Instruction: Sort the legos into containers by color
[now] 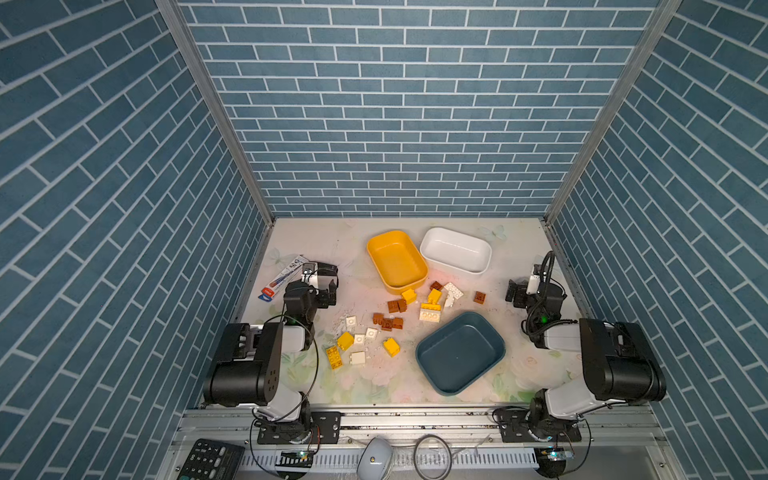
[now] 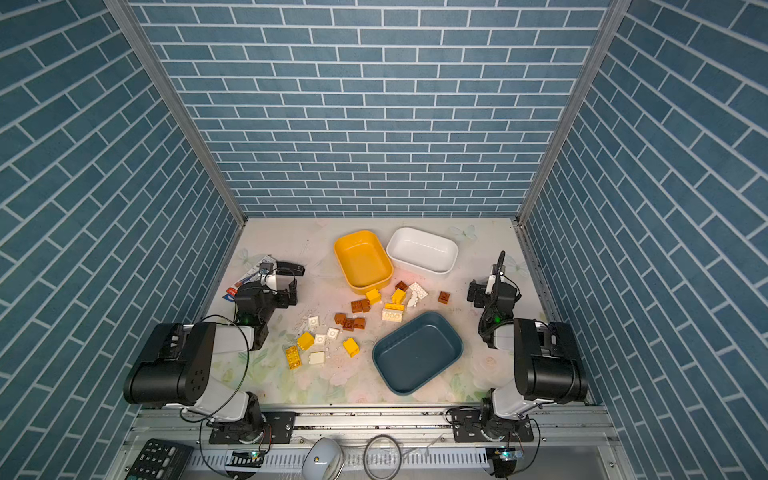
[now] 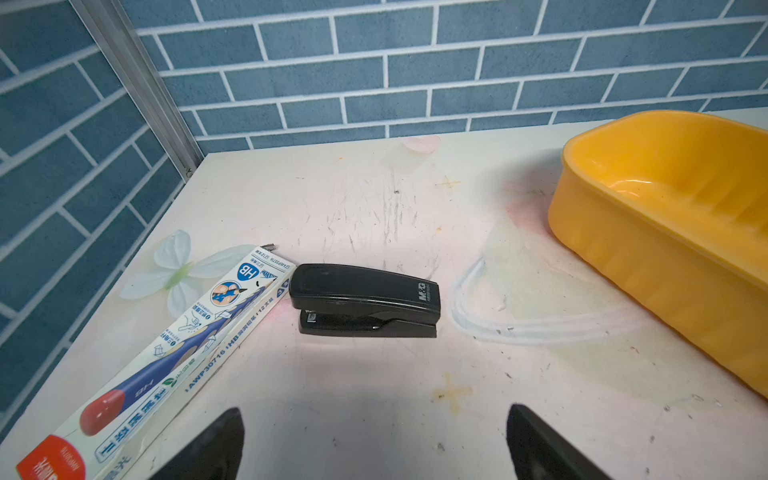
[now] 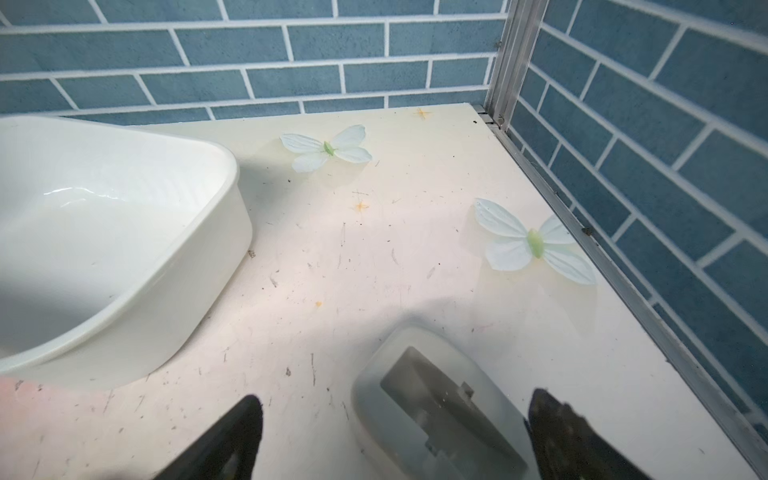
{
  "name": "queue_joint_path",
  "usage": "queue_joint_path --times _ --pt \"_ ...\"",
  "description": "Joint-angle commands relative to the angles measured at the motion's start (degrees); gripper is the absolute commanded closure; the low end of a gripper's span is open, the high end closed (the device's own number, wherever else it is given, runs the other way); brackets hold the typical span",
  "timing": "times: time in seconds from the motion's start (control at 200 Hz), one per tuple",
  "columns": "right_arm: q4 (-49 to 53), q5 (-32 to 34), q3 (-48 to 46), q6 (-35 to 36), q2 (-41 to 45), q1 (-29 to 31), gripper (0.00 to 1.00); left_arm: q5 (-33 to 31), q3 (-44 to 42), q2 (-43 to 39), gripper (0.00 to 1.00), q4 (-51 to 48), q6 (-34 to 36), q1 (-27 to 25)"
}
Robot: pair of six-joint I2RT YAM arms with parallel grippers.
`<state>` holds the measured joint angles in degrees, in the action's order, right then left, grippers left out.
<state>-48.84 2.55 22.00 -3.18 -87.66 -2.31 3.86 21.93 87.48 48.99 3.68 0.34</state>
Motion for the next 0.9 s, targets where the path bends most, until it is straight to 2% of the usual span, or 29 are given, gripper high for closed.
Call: queue_joint_path --times 0.0,0.895 --pt "-0.7 -0.7 0.5 0.3 -0.6 -0.1 0.01 -0.5 0.5 0.1 0.0 0.1 0.4 -0.3" --pt "-2.4 -1.5 -0.9 0.2 0.5 -0.2 0.01 0.3 0.6 -0.9 0.0 -1.0 0.6 -0.3"
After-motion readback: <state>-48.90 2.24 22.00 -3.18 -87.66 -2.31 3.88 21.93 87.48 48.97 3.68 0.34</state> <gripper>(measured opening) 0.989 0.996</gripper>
